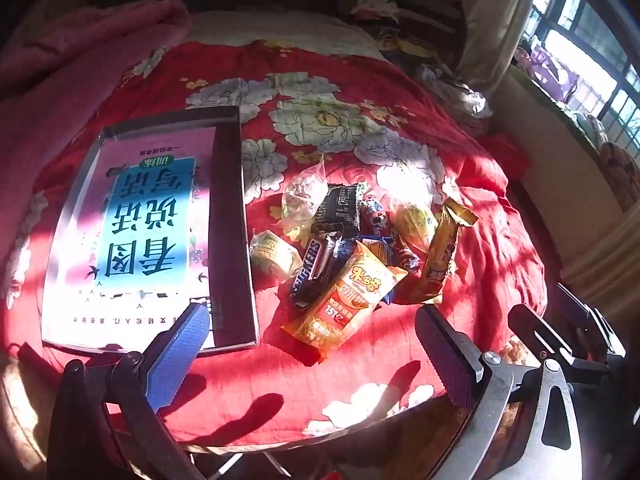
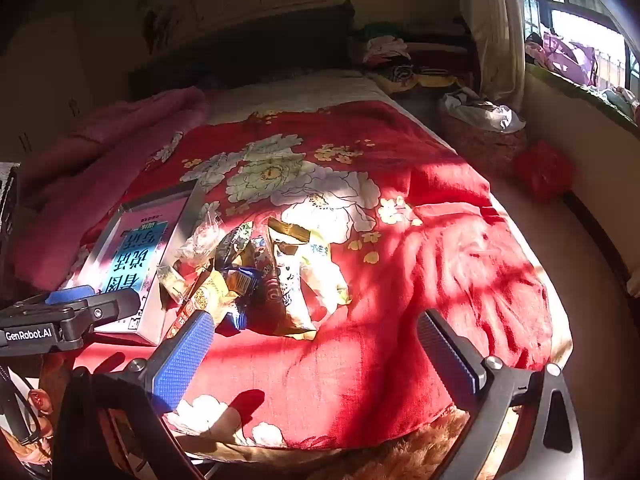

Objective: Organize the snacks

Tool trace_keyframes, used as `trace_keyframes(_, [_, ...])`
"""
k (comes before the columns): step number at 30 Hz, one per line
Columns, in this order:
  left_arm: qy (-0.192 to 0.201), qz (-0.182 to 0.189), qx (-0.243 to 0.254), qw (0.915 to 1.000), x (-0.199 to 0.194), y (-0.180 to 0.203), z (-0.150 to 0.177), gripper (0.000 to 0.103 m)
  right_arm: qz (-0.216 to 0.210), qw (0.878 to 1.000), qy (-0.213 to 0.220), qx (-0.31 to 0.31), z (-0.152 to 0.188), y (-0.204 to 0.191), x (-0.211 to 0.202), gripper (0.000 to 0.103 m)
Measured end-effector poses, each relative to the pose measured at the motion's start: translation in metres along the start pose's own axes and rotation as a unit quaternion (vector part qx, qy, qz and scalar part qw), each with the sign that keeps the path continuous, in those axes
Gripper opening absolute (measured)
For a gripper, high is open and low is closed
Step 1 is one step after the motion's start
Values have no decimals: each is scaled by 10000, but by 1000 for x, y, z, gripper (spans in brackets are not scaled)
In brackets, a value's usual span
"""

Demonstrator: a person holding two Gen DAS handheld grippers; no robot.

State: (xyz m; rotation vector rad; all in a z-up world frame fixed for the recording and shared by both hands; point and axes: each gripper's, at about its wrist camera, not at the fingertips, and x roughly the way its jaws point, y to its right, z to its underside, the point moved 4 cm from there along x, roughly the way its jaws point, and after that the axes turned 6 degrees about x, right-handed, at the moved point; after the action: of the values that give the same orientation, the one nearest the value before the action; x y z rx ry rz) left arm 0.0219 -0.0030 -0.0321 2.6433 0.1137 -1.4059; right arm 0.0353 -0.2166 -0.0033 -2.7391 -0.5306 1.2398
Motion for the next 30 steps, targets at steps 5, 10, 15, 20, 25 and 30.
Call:
trace_keyframes(5, [1,122,9,9999,-9,6,2,102,86,9999,88,-105,3,0,-4,103])
trace_keyframes(10, [-39,202,-36,9998,-7,3,4,102,92,9999,0,-97,1,-1,-10,103])
trace_keyframes(15, [-15,169,-21,9999,-9,3,4,102,96,9999,9,-125,2,-3,-10,103])
trace_keyframes(20, [-27,165,-4,9999,-9,2,4,102,102,9998,22,-179,2,-5,-11,103])
trace_keyframes(25, [-23,170,-14,9999,-10,3,4,102,99,9997,4,-227,3,-9,-10,103])
trace_keyframes(30, [-3,206,-6,9998,-11,3,3,102,105,9997,7,-231,3,-9,-10,103])
